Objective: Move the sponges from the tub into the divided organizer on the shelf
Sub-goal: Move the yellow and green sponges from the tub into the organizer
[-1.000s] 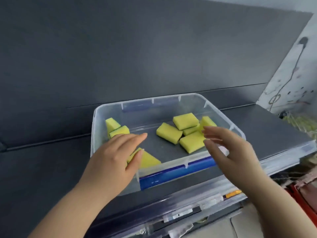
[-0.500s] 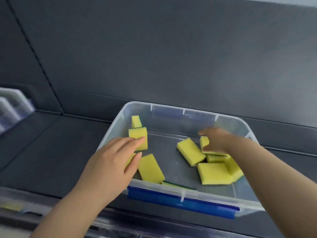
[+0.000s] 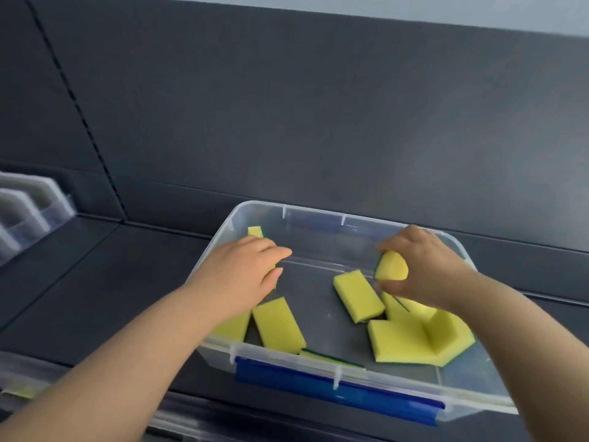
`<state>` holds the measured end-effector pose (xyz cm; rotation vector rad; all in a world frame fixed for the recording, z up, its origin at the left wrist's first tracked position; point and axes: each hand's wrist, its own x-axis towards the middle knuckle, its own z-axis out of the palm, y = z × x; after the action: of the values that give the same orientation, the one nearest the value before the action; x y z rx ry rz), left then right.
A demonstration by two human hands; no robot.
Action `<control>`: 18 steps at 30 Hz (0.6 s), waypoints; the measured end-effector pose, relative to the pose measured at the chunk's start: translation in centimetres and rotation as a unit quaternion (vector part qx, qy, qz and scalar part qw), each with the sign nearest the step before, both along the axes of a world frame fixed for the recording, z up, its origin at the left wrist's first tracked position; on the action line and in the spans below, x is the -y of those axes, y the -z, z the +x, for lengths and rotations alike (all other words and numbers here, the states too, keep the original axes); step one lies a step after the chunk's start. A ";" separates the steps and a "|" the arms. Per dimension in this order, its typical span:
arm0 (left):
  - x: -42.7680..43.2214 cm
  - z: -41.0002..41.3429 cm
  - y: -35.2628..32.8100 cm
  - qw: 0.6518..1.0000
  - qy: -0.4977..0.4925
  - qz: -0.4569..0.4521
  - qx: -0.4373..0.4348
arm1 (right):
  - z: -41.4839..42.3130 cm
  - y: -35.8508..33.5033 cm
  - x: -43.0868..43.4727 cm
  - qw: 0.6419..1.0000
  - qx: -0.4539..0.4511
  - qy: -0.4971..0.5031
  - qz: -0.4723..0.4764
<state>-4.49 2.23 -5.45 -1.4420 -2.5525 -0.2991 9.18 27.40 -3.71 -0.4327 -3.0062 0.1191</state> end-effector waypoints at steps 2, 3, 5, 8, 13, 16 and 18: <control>-1.5 -2.1 0.3 0.994 -0.014 -0.108 -0.011 | 2.1 -1.1 1.3 0.996 -0.086 -0.002 -0.031; -2.2 -3.1 0.4 0.987 -0.026 -0.157 -0.019 | 3.0 -1.4 1.9 0.992 -0.115 0.002 -0.044; -3.3 -4.7 0.5 0.970 -0.053 -0.236 -0.020 | 4.7 -1.5 3.0 0.986 -0.152 0.010 -0.067; -4.5 -5.6 0.7 0.953 -0.069 -0.294 -0.006 | 6.3 -0.7 4.4 0.978 -0.183 0.034 -0.093; -5.3 -5.4 0.9 0.954 -0.052 -0.295 0.000 | 7.1 0.7 5.7 0.963 -0.225 0.087 -0.118; -5.0 -5.2 1.0 0.956 -0.038 -0.289 0.020 | 7.2 1.1 5.3 0.961 -0.225 0.099 -0.124; -4.8 -5.1 1.0 0.959 -0.033 -0.281 0.024 | 7.3 1.1 5.0 0.961 -0.217 0.109 -0.131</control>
<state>-9.55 7.04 -6.43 -1.5149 -2.8565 0.4464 16.44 22.38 -4.83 -0.6612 -2.4992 0.5233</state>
